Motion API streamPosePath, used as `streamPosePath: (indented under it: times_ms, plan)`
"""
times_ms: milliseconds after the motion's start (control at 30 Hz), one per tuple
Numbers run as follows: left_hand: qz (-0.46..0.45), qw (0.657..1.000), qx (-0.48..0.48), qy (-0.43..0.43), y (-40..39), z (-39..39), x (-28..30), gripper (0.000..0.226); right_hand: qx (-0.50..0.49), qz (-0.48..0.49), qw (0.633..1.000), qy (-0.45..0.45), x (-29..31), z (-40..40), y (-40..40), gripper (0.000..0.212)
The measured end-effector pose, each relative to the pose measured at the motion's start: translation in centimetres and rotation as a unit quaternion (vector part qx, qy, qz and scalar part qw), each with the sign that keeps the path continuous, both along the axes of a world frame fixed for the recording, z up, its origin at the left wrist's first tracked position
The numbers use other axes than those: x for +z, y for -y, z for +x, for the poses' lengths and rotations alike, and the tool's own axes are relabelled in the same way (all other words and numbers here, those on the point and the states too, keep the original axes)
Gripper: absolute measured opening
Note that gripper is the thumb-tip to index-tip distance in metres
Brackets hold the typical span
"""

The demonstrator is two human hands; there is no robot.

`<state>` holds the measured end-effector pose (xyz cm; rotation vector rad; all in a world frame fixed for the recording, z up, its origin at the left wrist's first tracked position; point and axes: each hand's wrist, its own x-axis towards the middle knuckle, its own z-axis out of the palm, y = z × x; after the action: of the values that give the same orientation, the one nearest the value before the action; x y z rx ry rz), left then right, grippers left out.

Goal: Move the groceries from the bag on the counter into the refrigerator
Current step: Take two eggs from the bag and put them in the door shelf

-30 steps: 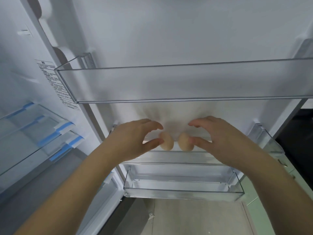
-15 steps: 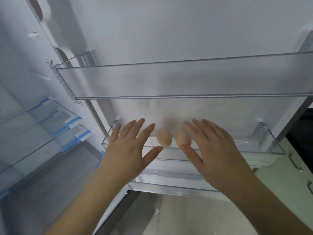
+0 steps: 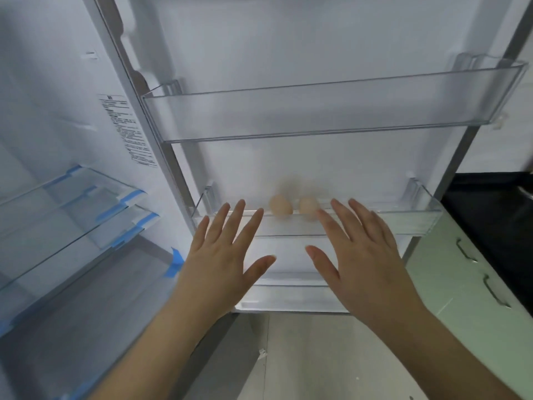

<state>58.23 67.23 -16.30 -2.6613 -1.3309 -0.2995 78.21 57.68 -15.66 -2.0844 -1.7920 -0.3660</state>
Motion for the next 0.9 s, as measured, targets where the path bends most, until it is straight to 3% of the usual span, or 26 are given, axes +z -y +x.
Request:
streamPosePath:
  times_ms: [367, 733, 900]
  plan:
    - [-0.026, 0.999, -0.029, 0.008, 5.6, -8.2, -3.3, 0.071, -0.076, -0.02, 0.997, 0.001, -2.8, -7.5, 8.0, 0.062]
    - [-0.037, 0.985, -0.167, 0.014, 12.0, -4.1, -3.6, 0.066, -0.2, -0.058, 0.978, -0.021, -4.4, -9.1, 18.3, 0.062]
    - [-0.025, 0.973, -0.227, -0.028, 16.2, -1.1, -2.7, 0.064, -0.27, -0.078, 0.959, -0.026, -4.6, -8.9, 23.8, 0.062]
